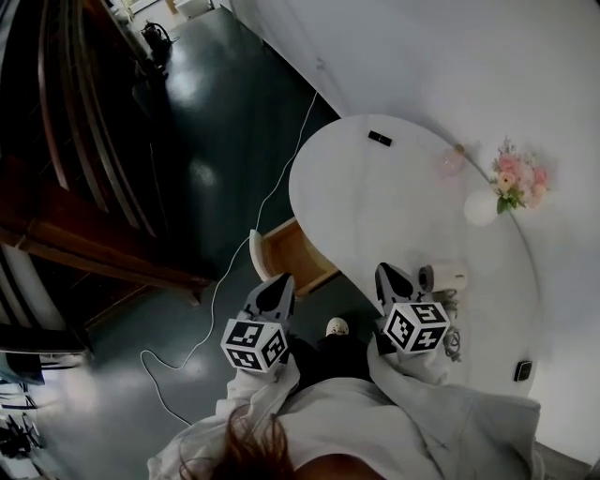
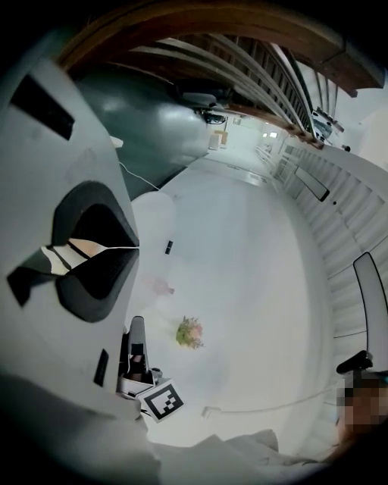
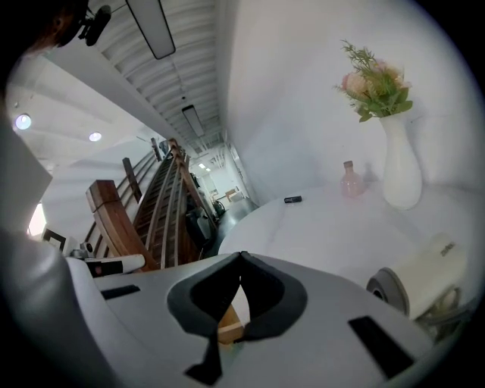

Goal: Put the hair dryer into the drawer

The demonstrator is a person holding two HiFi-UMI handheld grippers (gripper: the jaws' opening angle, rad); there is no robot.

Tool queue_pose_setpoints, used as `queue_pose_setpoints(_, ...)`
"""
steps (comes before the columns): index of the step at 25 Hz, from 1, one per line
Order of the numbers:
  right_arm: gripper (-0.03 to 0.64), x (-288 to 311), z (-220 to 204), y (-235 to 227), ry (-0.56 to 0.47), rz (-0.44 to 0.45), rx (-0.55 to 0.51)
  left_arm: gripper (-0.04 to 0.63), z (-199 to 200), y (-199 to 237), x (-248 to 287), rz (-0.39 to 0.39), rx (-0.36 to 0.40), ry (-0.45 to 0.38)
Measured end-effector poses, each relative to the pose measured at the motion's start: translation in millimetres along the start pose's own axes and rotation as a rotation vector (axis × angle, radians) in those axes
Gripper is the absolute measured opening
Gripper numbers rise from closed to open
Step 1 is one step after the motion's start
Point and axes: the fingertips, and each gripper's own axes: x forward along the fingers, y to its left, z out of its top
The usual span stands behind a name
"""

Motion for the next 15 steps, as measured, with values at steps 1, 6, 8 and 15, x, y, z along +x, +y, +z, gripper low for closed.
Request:
queue_pose_setpoints(1, 0.049, -1, 0, -3, -0.005, -0.009, 0.004, 0.017, 0, -2, 5, -0.014, 0.004, 0.007)
queue_pose_setpoints(6, 0.049, -22, -6, -26, -0.027, -0.092, 0.047, 0.017, -6, -23, 27, -0.11, 0.034, 0.066)
queue_pose_setpoints(8, 0.049, -33, -5, -38, -0.044, -0.137, 0.064, 0.017, -7, -31, 38, -0.154, 0.049, 0.089)
queue_pose_setpoints(15, 0.088, -86, 7, -70, -0.128, -0.31, 0.096, 0.017, 1, -64, 72, -0.328, 0.11, 0.164)
